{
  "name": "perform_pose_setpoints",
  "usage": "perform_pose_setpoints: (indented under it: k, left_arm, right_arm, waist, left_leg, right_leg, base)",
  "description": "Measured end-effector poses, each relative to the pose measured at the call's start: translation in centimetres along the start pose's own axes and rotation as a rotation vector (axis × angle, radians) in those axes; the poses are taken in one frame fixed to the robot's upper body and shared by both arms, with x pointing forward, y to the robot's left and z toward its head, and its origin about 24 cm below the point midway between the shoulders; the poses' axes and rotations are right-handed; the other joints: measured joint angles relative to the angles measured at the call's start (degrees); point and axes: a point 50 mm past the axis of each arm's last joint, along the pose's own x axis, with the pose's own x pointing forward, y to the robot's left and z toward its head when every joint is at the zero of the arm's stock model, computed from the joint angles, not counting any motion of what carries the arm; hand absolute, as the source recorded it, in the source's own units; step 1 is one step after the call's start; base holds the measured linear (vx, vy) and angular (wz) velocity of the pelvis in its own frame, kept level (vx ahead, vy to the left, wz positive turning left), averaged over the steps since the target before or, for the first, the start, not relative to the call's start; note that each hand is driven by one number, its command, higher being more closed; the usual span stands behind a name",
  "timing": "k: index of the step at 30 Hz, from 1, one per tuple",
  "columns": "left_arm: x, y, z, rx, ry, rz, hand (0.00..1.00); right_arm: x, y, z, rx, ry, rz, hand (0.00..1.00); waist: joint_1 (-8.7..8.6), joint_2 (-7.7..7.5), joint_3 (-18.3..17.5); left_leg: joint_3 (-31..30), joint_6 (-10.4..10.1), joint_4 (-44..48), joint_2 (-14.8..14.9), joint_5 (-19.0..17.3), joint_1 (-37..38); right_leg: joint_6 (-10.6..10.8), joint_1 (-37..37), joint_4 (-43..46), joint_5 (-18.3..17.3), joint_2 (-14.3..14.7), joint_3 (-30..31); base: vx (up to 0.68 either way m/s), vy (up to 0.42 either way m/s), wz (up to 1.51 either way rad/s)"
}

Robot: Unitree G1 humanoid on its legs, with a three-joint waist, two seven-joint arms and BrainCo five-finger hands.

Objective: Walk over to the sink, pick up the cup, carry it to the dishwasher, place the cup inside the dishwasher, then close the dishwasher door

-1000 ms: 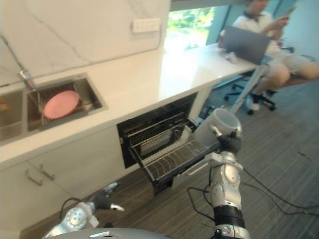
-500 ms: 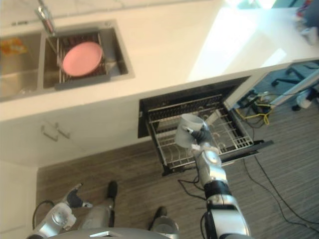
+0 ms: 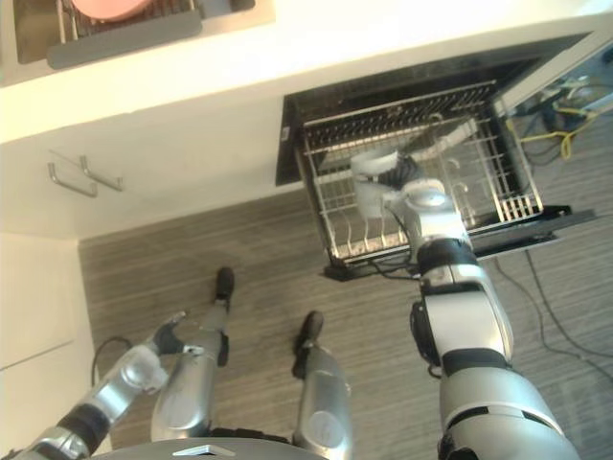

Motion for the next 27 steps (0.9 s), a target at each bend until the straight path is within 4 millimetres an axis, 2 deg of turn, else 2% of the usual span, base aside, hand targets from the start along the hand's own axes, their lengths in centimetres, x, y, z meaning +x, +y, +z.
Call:
perform_pose_setpoints:
  k: [1,3,5,8,12,13,15,19,27]
  left_arm:
    - [0.4,-0.3,1.0,-0.017,-0.010,0.007,0.00]
    - [0.7,-0.5,1.7,-0.025,-0.006,0.030,0.00]
    - [1.0,-0.4,2.5,-0.055,0.015,0.098,0.00]
    - [1.3,0.0,2.6,-0.129,0.084,0.159,0.00]
    - [1.6,0.5,2.4,-0.218,0.175,0.193,0.00]
    - [1.6,0.6,2.4,-0.248,0.191,0.198,0.00]
    - [1.6,0.6,2.3,-0.276,0.204,0.202,0.00]
    - [1.7,0.4,2.5,-0.332,0.229,0.201,0.00]
    - [1.7,-0.1,2.6,-0.370,0.261,0.180,0.00]
  right_arm:
    - [0.1,0.1,0.9,-0.020,-0.009,0.012,1.00]
    - [0.2,0.3,1.6,-0.044,-0.023,0.019,1.00]
    - [0.2,0.7,1.6,-0.049,-0.015,0.028,1.00]
    - [0.3,1.7,1.5,-0.049,-0.004,0.045,1.00]
    - [0.2,1.6,2.5,-0.051,-0.037,0.033,1.00]
    - [0.2,1.6,2.7,-0.034,-0.041,0.026,0.00]
    - [0.2,1.6,2.7,-0.024,-0.036,0.021,0.00]
    - [-0.1,1.9,4.2,-0.028,-0.091,0.011,0.00]
    - [-0.3,2.9,5.2,-0.014,-0.135,0.021,0.00]
  waist:
    - [0.21,0.72,0.4]
    - [0.59,1.27,0.7]
    - [1.40,1.66,0.9]
    - [1.49,1.66,0.9]
    - [1.54,1.66,0.9]
    - [1.57,1.66,0.9]
    - [1.61,1.66,0.9]
    - [1.90,1.65,0.9]
    - [1.85,1.59,0.9]
  left_leg:
    - [-0.1,0.0,0.1,0.0,0.3,-1.2]
    - [0.0,0.0,0.1,-0.1,0.5,-2.3]
    - [0.0,0.0,0.1,-0.3,0.7,-3.3]
    - [-0.3,-0.1,0.1,-0.9,0.8,-4.1]
    - [-0.6,-0.3,0.1,-1.1,1.2,-6.1]
    - [-0.9,-0.5,0.1,-1.0,1.3,-6.6]
    - [-1.3,-0.6,0.1,-1.1,1.4,-6.8]
    - [-1.6,-0.9,0.1,-0.9,1.3,-7.2]
    - [-1.1,-1.2,0.2,-0.5,1.7,-6.4]
  right_leg:
    - [0.1,-1.6,0.9,0.0,-0.2,0.0]
    - [0.2,-3.4,2.3,-0.3,-0.6,0.2]
    - [0.2,-5.4,4.5,-1.3,-1.2,0.3]
    - [0.2,-7.3,7.6,-3.1,-2.3,0.3]
    - [0.0,-10.0,10.0,-4.2,-2.8,0.2]
    - [-0.1,-10.7,10.7,-4.5,-2.9,0.1]
    - [-0.2,-11.1,11.8,-5.3,-3.1,-0.3]
    - [-0.8,-12.1,14.2,-6.9,-3.6,-0.8]
    - [-1.2,-12.1,15.4,-7.8,-3.4,-0.4]
  base:
    - [0.00,-0.037,-0.01]
    - [0.00,-0.057,0.01]
    - [0.00,-0.069,0.05]
    - [0.01,-0.082,0.12]
    - [0.00,-0.077,0.07]
    - [-0.01,-0.069,0.05]
    - [0.00,-0.098,0.12]
    - [0.00,-0.107,0.10]
    - [0.01,-0.096,-0.01]
